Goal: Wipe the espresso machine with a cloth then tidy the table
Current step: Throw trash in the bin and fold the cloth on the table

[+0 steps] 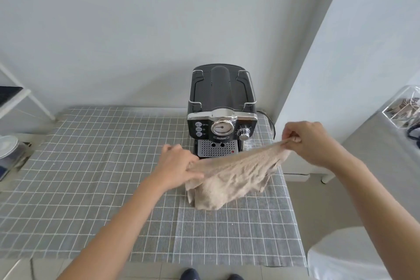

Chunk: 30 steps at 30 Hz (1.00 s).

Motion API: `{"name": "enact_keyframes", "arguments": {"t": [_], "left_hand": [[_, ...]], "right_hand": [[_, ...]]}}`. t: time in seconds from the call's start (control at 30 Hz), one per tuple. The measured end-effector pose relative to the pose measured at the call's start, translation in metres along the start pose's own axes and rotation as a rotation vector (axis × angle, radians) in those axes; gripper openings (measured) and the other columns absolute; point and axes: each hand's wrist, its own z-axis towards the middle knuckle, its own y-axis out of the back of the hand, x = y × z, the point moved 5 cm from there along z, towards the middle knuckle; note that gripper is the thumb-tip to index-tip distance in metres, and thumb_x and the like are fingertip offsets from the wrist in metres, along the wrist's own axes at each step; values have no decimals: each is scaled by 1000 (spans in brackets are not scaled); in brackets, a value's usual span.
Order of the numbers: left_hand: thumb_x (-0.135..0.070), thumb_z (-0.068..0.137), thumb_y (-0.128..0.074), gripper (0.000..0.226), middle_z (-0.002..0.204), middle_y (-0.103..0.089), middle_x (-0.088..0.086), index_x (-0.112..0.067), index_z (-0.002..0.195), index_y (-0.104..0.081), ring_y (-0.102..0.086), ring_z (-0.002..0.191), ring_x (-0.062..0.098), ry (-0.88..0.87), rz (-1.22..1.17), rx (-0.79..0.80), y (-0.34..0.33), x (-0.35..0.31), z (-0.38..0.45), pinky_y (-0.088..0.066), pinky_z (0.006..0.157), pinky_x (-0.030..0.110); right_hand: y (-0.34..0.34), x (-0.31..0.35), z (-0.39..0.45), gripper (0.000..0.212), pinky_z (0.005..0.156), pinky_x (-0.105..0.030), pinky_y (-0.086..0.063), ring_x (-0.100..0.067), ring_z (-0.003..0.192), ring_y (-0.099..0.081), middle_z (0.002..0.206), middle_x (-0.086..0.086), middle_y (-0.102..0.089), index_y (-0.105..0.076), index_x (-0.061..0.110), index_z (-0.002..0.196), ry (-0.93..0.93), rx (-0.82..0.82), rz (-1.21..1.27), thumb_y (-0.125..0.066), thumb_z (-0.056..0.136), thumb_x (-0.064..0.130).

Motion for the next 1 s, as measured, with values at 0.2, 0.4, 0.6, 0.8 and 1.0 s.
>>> {"name": "enact_keyframes", "arguments": {"t": [0.2, 0.4, 0.6, 0.8, 1.0], "left_hand": [[-55, 65, -66, 45, 56, -46, -6, -20, 49, -42, -51, 57, 22, 26, -672, -281, 47, 25, 4, -52, 65, 30], [-29, 75, -68, 29, 95, -71, -12, -2, 81, -73, -66, 91, 4, 38, -944, -141, 15, 21, -28, -53, 78, 18], [-32, 74, -73, 12, 102, -72, -23, -36, 84, -78, -64, 100, -7, 310, -966, 388, -124, 23, -111, -49, 91, 19], [-23, 83, -70, 28, 63, -68, -18, -29, 56, -69, -63, 71, -4, 382, -938, 614, -175, 17, -153, -46, 75, 12], [-24, 87, -66, 11, 92, -76, 5, -17, 92, -73, -70, 92, 30, 568, -969, 105, -167, 52, -89, -56, 78, 33]], "right_hand": [[15, -16, -2, 23, 66, -31, -42, -32, 72, -64, 67, -4, -68, -59, 17, 74, -51, -348, 209, -63, 76, -5], [-3, -27, -47, 25, 54, -19, -38, -15, 57, -53, 71, -6, -72, -60, 25, 70, -64, -265, 450, -75, 78, 7], [-112, -60, -120, 32, 49, -12, -34, -4, 45, -41, 46, 15, -54, -58, 26, 59, -199, 244, 343, -78, 74, 5], [-171, -76, -155, 20, 55, -18, -48, -4, 50, -65, 59, 4, -71, -58, 20, 69, -269, 578, 295, -64, 78, 3], [-188, -87, -88, 11, 53, -19, -49, -8, 58, -63, 67, 4, -71, -64, 19, 86, -407, 95, 392, -72, 84, 13]]}}
